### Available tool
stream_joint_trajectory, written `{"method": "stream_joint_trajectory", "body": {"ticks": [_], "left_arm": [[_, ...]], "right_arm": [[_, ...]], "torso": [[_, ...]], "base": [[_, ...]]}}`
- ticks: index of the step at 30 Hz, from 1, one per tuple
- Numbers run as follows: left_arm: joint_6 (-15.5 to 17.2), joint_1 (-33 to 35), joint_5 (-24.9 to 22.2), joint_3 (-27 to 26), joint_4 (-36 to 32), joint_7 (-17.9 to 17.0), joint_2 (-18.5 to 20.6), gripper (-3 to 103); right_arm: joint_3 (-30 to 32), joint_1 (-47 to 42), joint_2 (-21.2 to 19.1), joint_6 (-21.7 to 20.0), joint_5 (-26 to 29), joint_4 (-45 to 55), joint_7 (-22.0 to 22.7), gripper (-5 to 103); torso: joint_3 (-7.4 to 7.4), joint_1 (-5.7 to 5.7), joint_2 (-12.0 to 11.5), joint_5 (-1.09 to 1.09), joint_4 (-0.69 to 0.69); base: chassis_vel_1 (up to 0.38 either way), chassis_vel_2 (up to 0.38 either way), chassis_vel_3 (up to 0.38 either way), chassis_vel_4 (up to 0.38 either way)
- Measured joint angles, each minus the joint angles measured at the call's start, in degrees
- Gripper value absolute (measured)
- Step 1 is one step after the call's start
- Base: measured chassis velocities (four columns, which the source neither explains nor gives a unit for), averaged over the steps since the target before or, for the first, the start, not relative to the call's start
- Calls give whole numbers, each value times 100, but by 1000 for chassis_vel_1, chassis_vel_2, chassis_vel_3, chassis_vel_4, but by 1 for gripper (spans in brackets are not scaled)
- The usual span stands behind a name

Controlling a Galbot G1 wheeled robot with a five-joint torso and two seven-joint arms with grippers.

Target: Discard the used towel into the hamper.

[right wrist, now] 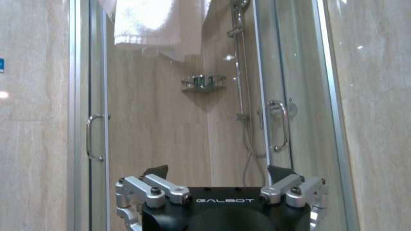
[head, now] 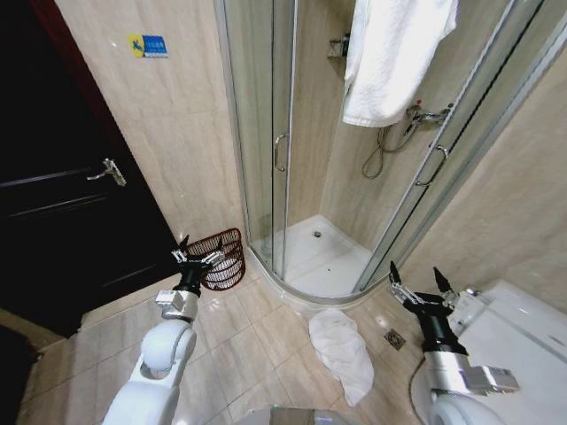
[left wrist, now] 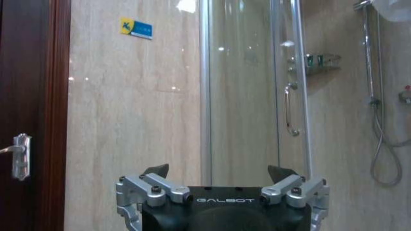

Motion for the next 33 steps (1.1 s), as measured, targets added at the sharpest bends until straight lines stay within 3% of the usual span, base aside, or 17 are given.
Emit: {"method": "stream_joint_trajectory", "body": {"ticks": [13, 18, 21, 22, 26, 27, 30, 31, 33], "left_arm": [[-285, 5, -385, 98, -21, 143, -8, 100], [-365, 62, -375, 116, -88, 190, -43, 100], [-458, 143, -298, 92, -123, 195, -53, 100], [-458, 143, -298, 92, -123, 195, -53, 100], [-545, 188, -159, 97, -119, 189, -46, 100], [-545, 188, -159, 97, -119, 189, -46, 100], [-461, 161, -122, 193, -102, 195, 60, 100], [-461, 161, -122, 193, -102, 195, 60, 100], [-450, 313, -108, 126, -194, 180, 103, 100]], "right_arm": [[83, 117, -127, -238, 70, 85, 204, 100], [265, 575, -668, -517, 503, 180, 366, 100], [333, 1160, -1549, -486, 1098, 197, 525, 100], [333, 1160, -1549, -486, 1098, 197, 525, 100], [579, 2157, -2872, -735, 2069, 214, 1020, 100], [579, 2157, -2872, -735, 2069, 214, 1020, 100], [914, 2503, -3693, -755, 2604, 138, 1183, 100], [914, 2503, -3693, -755, 2604, 138, 1183, 100], [891, 2937, -4128, -795, 2834, -49, 1249, 100]], "torso": [[166, 132, 297, 0, -1], [168, 133, 301, 1, -1], [163, 129, 288, 2, -2], [163, 129, 288, 2, -2], [154, 121, 270, 3, 7], [154, 121, 270, 3, 7], [147, 116, 259, 0, -5], [147, 116, 259, 0, -5], [144, 113, 254, 3, -3]], "base": [[0, 0, 0, 0], [0, 0, 0, 0], [0, 0, 0, 0], [0, 0, 0, 0], [0, 0, 0, 0], [0, 0, 0, 0], [0, 0, 0, 0], [0, 0, 0, 0], [0, 0, 0, 0]]}}
